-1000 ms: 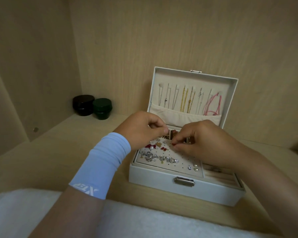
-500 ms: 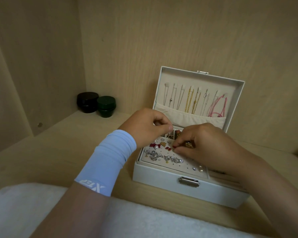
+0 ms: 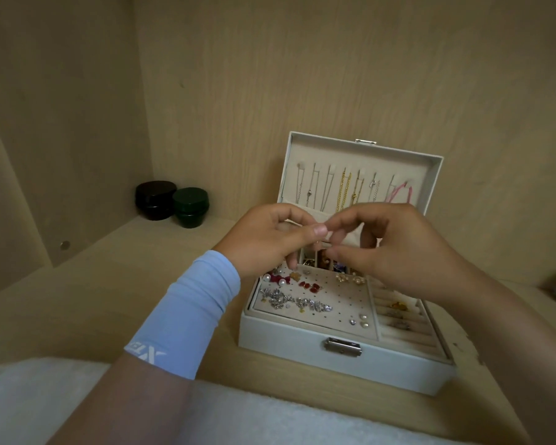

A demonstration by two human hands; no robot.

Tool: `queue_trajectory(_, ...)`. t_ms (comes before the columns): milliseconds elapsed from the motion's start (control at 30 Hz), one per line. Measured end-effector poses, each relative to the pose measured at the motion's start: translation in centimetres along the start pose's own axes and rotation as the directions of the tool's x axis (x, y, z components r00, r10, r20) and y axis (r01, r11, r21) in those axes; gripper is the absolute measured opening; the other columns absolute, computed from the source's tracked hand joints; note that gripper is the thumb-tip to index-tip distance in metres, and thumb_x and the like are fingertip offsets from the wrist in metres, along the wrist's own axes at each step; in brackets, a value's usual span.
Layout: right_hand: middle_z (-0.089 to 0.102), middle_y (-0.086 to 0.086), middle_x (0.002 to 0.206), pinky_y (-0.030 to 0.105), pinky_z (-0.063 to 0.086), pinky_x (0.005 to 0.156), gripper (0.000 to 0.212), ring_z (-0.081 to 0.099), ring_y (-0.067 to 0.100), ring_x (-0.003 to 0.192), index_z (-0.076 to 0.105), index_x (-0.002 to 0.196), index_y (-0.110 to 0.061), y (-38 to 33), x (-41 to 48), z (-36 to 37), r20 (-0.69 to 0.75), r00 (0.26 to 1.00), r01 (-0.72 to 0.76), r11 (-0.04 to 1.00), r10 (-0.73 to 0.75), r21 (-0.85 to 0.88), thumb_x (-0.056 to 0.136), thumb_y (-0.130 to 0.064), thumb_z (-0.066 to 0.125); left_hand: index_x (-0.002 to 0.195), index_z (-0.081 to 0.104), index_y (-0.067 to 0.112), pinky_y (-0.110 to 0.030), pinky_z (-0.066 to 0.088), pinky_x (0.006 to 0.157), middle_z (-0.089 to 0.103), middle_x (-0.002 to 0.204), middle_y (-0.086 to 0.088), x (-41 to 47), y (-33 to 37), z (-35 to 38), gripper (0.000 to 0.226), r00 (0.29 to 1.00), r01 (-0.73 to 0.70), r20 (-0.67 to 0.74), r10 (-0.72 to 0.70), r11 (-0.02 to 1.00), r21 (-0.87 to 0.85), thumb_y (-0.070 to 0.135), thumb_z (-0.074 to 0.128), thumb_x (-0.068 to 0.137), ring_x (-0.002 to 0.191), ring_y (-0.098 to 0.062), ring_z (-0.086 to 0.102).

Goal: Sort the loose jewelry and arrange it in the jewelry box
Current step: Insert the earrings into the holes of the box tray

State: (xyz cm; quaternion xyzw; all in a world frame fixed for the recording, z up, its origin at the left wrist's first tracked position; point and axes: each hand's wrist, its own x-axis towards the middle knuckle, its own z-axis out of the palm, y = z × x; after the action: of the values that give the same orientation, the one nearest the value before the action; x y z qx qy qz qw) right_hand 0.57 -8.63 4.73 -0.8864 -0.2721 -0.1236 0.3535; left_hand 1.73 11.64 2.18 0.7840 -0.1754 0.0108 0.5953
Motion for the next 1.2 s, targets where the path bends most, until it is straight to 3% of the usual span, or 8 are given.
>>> queue_trajectory(167, 0.073, -0.008, 0.080, 0.018, 0.041, 0.050, 0.020, 0.045, 0.007, 0.049, 0.077, 0.090, -0.029, -0.5, 0.1, 0.7, -0.033, 0.999, 0.034, 0.993, -0.030, 0.109, 0.073, -0.022, 0.087, 0.082, 0.071, 0.019, -0.012, 0.039, 0.046, 0.062, 0.057, -0.005, -0.2, 0.2, 0.7, 0.022, 0.999, 0.035, -0.013, -0.036, 0.998, -0.055, 0.042, 0.069, 0.083, 0.046, -0.008, 0.053)
queue_trajectory(233, 0.074, -0.010, 0.078, 0.018, 0.043, 0.048, 0.017, 0.048, 0.007, 0.048, 0.078, 0.088, -0.029, -0.1, 0.2, 0.4, -0.073, 0.997, 0.002, 0.991, 0.008, 0.130, 0.074, -0.022, 0.086, 0.088, 0.072, 0.019, -0.017, 0.038, 0.049, 0.069, 0.068, -0.006, -0.2, 0.3, 0.8, 0.033, 0.998, 0.066, -0.004, -0.067, 0.991, -0.119, 0.050, 0.061, 0.085, 0.052, -0.012, 0.055)
queue_trajectory(300, 0.074, -0.012, 0.079, 0.017, 0.044, 0.048, 0.017, 0.052, 0.008, 0.049, 0.077, 0.088, -0.032, 0.2, 0.1, 0.0, -0.095, 0.995, -0.020, 0.990, 0.033, 0.139, 0.076, -0.022, 0.086, 0.102, 0.070, 0.015, -0.024, 0.036, 0.049, 0.075, 0.087, -0.006, -0.1, 0.3, 0.7, 0.032, 0.996, 0.093, 0.021, -0.091, 0.968, -0.232, 0.041, 0.053, 0.096, 0.057, -0.016, 0.056)
queue_trajectory(433, 0.073, -0.011, 0.081, 0.023, 0.045, 0.049, 0.017, 0.051, 0.011, 0.050, 0.076, 0.087, -0.033, 0.4, -0.2, -0.1, -0.073, 0.997, -0.021, 0.987, 0.033, 0.161, 0.077, -0.021, 0.085, 0.110, 0.069, 0.017, -0.020, 0.037, 0.046, 0.075, 0.084, 0.000, -0.2, 0.3, 1.0, 0.018, 0.999, 0.044, 0.027, -0.040, 0.989, -0.139, 0.014, 0.059, 0.096, 0.057, -0.012, 0.055)
queue_trajectory(567, 0.072, -0.015, 0.074, 0.038, 0.051, 0.052, 0.016, 0.052, 0.021, 0.051, 0.078, 0.087, -0.031, 0.4, -0.2, 0.0, -0.082, 0.996, -0.021, 0.988, 0.034, 0.153, 0.078, -0.019, 0.085, 0.098, 0.073, 0.019, -0.020, 0.041, 0.048, 0.075, 0.086, -0.007, -0.3, 0.0, 1.2, 0.010, 0.998, 0.054, -0.006, -0.055, 0.991, -0.124, 0.017, 0.066, 0.091, 0.057, -0.011, 0.056)
queue_trajectory(800, 0.073, -0.017, 0.082, 0.029, 0.053, 0.053, 0.018, 0.059, 0.022, 0.053, 0.077, 0.091, -0.032, 0.6, -0.1, 0.4, -0.137, 0.990, 0.056, 0.993, -0.041, 0.102, 0.080, -0.020, 0.083, 0.090, 0.070, 0.016, -0.016, 0.039, 0.047, 0.072, 0.079, 0.004, -0.3, 0.5, 0.6, 0.015, 1.000, 0.002, 0.024, -0.001, 1.000, -0.013, 0.018, 0.057, 0.097, 0.057, -0.010, 0.054)
queue_trajectory(967, 0.075, -0.011, 0.085, 0.044, 0.056, 0.065, 0.016, 0.063, 0.024, 0.062, 0.079, 0.096, -0.034, 1.1, 0.1, 0.6, -0.145, 0.981, 0.139, 0.987, -0.127, 0.075, 0.084, -0.024, 0.079, 0.084, 0.069, 0.018, -0.011, 0.040, 0.049, 0.071, 0.076, 0.004, -0.3, 0.7, 0.5, 0.018, 0.999, -0.027, 0.041, 0.026, 0.999, 0.027, 0.016, 0.057, 0.097, 0.057, -0.010, 0.056)
queue_trajectory(1200, 0.075, -0.013, 0.080, 0.036, 0.056, 0.064, 0.014, 0.063, 0.016, 0.060, 0.080, 0.095, -0.031, 1.0, 0.0, 1.2, -0.173, 0.971, 0.169, 0.986, -0.167, 0.000, 0.083, -0.025, 0.080, 0.086, 0.074, 0.021, -0.014, 0.045, 0.055, 0.073, 0.079, 0.003, -0.3, 0.5, -0.1, 0.014, 1.000, -0.027, 0.015, 0.026, 0.997, 0.068, 0.018, 0.062, 0.094, 0.059, -0.006, 0.057)
